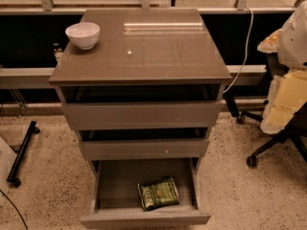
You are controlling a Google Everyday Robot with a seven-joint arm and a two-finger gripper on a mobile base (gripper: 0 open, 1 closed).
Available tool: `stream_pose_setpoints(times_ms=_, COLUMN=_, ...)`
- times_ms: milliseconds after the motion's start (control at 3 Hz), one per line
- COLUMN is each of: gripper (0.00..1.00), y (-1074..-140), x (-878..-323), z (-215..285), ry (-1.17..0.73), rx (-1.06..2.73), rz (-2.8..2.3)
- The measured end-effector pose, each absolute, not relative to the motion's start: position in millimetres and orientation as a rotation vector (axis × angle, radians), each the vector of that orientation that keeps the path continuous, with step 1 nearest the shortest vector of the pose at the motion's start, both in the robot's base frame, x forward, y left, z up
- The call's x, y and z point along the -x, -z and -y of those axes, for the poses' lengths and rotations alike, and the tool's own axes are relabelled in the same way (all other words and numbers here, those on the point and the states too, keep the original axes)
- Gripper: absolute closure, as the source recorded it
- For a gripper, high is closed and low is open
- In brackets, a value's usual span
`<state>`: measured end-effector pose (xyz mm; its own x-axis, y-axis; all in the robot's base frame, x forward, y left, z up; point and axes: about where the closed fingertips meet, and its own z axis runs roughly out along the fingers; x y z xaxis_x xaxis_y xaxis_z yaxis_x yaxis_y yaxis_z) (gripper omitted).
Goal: Pick green jalapeno chip bag from bottom drawer and place on counter
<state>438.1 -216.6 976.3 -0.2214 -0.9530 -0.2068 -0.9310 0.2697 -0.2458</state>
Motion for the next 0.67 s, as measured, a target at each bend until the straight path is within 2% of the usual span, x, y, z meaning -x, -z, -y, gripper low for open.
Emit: stream_pose_setpoints(times_ms=667, gripper=0.0, y=-965, x=-442, z=212, ry=0.07, rx=1.687, rz=-2.257)
